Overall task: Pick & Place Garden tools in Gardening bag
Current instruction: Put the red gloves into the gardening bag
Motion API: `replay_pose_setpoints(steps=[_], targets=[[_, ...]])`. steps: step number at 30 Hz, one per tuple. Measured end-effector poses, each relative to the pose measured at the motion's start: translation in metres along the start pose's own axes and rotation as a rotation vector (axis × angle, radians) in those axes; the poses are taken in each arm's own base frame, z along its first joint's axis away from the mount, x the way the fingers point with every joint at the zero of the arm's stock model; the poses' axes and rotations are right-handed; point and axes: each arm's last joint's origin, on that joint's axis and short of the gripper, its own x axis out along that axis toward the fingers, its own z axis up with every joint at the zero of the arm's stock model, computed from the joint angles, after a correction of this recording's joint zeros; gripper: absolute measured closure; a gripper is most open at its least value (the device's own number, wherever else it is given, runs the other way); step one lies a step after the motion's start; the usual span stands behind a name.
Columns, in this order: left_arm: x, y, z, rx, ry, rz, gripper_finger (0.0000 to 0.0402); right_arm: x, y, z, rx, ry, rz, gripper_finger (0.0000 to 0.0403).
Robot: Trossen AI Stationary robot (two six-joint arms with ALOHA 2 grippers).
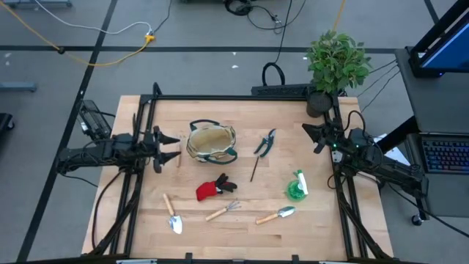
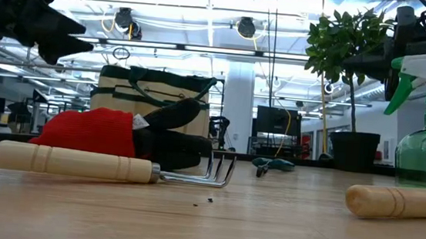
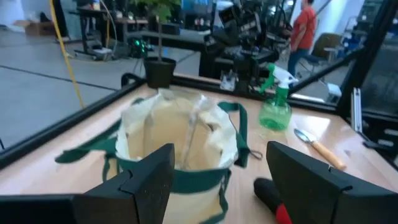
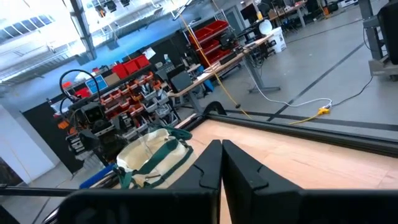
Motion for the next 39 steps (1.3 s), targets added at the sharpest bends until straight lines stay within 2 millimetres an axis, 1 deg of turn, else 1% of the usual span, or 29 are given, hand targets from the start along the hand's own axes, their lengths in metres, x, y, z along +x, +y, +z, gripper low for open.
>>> replay_pose_setpoints(steps=[3, 17, 20, 24, 26, 29, 32, 37, 39], targets=[[0.0, 0.0, 0.002, 0.0, -0.023, -0.002, 0.0144, 0.0, 0.0, 0.0, 0.0, 0.0, 0.0, 0.0399], [0.0, 0.0, 0.001, 0.002, -0.013, -0.006, 0.0144, 0.0, 0.002, 0.004, 0.005, -0.045, 0.024, 0.0399], [0.001, -0.002, 0.004, -0.009, -0.031, -0.056, 0.0144, 0.0, 0.002, 0.004, 0.004, -0.036, 0.02, 0.0399], [0.007, -0.006, 0.008, -0.026, -0.016, -0.134, 0.0144, 0.0, 0.002, 0.003, 0.003, -0.032, 0.018, 0.0399], [0.011, -0.01, 0.014, -0.044, 0.031, -0.156, 0.0144, 0.0, 0.002, 0.003, 0.003, -0.032, 0.018, 0.0399], [0.019, -0.017, 0.028, -0.049, 0.096, -0.186, 0.0144, 0.0, 0.002, 0.003, 0.01, -0.032, 0.018, 0.0399], [0.03, -0.028, 0.049, -0.036, 0.187, -0.218, 0.0144, 0.0, 0.002, 0.003, 0.01, -0.032, 0.018, 0.0399], [0.051, -0.049, 0.08, -0.078, 0.492, -0.217, 0.0144, 0.0, 0.002, 0.003, 0.008, -0.032, 0.018, 0.0399], [0.06, -0.059, 0.088, -0.097, 0.614, -0.201, 0.0144, 0.0, 0.002, 0.003, 0.008, -0.032, 0.018, 0.0399]])
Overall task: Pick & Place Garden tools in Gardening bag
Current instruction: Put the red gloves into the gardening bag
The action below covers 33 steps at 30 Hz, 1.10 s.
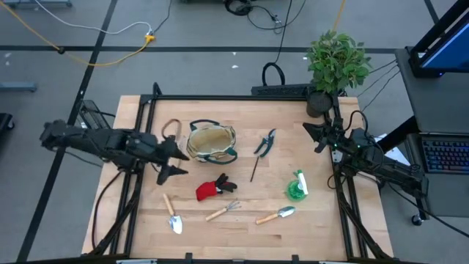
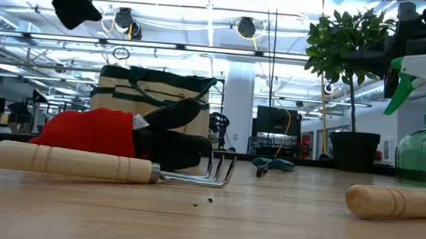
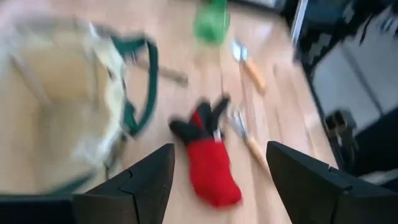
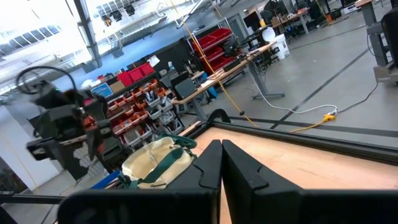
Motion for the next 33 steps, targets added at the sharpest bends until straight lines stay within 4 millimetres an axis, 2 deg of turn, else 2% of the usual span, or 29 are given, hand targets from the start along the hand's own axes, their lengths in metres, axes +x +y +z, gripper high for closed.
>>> replay_pose_setpoints(steps=[3, 6, 14, 26, 33], targets=[[0.012, -0.012, 0.015, -0.061, 0.134, 0.02, 0.0144, 0.0, 0.0, 0.0, 0.0, 0.0, 0.0, 0.0399], [0.03, -0.021, 0.021, -0.139, 0.231, 0.047, 0.0144, 0.0, 0.0, 0.0, 0.0, 0.0, 0.0, 0.0399], [0.069, -0.03, 0.013, -0.284, 0.37, 0.062, 0.0144, 0.0, 0.0, 0.0, -0.001, 0.001, 0.0, 0.0399], [0.089, -0.035, 0.003, -0.267, 0.446, 0.085, 0.0144, 0.0, 0.0, 0.0, -0.001, 0.003, 0.003, 0.0399], [0.108, -0.041, -0.005, -0.275, 0.439, 0.147, 0.0144, 0.0, 0.0, 0.0, -0.001, 0.003, 0.004, 0.0399]])
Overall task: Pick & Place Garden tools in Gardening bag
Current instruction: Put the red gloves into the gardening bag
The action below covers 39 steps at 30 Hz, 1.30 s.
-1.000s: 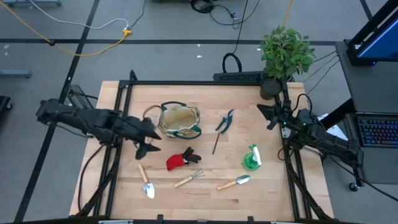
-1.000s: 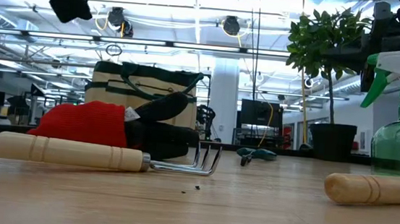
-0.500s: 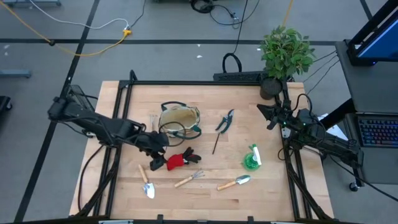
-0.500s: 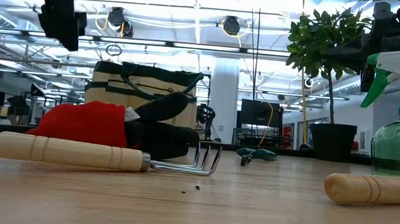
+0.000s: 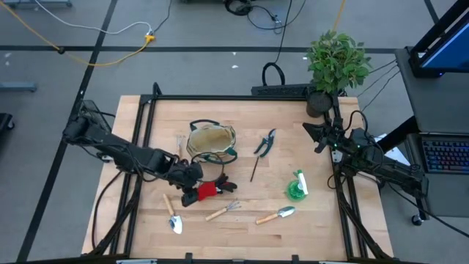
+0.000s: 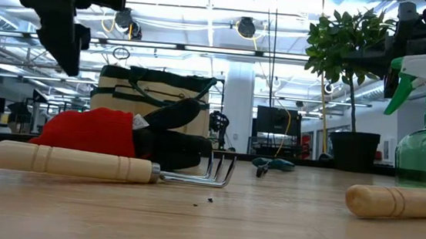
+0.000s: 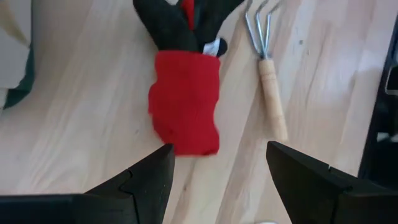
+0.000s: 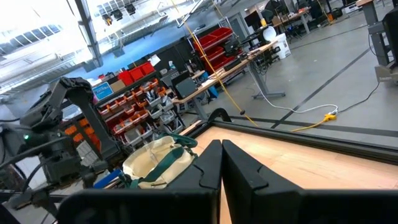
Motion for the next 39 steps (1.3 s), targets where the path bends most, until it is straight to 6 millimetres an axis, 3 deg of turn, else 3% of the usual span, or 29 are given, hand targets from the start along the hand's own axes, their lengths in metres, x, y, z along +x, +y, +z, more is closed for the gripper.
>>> replay_pose_setpoints(steps=[11, 26, 31, 39], targets=[[0.028, -0.01, -0.006, -0.009, -0.028, 0.108, 0.0141, 0.0, 0.0, 0.0, 0.0, 0.0, 0.0, 0.0399], [0.031, -0.009, -0.004, -0.083, -0.076, 0.138, 0.0051, 0.0, 0.0, 0.0, 0.0, 0.0, 0.0, 0.0399], [0.032, -0.009, -0.004, -0.098, -0.074, 0.142, 0.0038, 0.0, 0.0, 0.0, 0.0, 0.0, 0.0, 0.0399], [0.055, -0.008, -0.01, -0.105, -0.01, 0.197, 0.0036, 0.0, 0.0, -0.001, 0.0, 0.006, -0.003, 0.0399]])
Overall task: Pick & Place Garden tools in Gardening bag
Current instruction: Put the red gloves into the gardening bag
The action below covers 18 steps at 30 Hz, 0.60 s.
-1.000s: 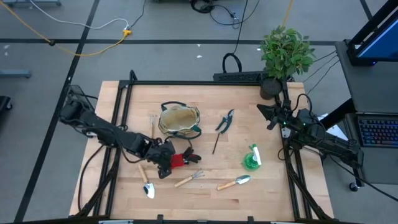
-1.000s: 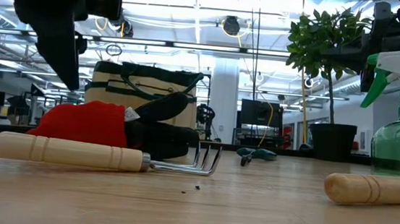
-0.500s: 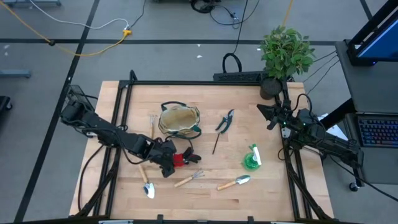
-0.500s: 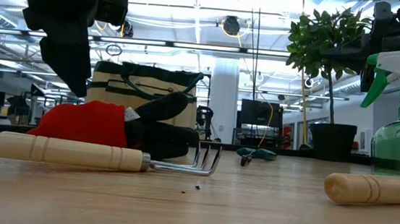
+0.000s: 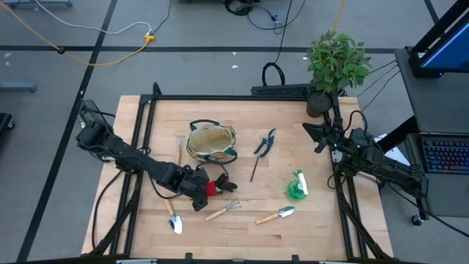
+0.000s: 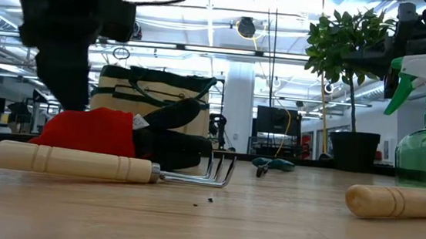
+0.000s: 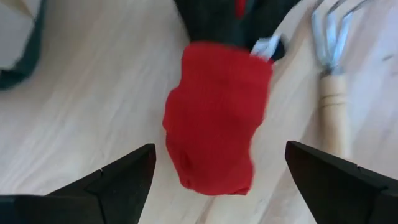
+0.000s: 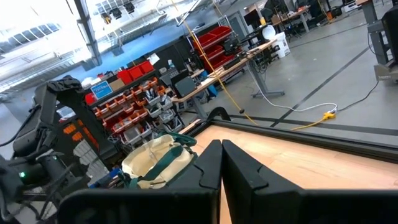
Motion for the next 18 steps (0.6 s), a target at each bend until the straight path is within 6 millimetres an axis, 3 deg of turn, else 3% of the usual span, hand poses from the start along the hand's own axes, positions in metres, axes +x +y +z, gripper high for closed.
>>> replay_pose_setpoints(steps=[6, 10, 18], targets=[[0.004, 0.002, -0.001, -0.042, -0.01, 0.044, 0.0036, 0.0, 0.0, 0.0, 0.0, 0.004, -0.003, 0.0399], [-0.007, 0.0, 0.004, -0.064, -0.056, 0.062, 0.0036, 0.0, 0.0, -0.001, 0.002, 0.006, -0.003, 0.0399], [0.0, 0.0, 0.003, 0.037, -0.044, 0.131, 0.0036, 0.0, 0.0, -0.001, 0.002, 0.006, -0.003, 0.0399]])
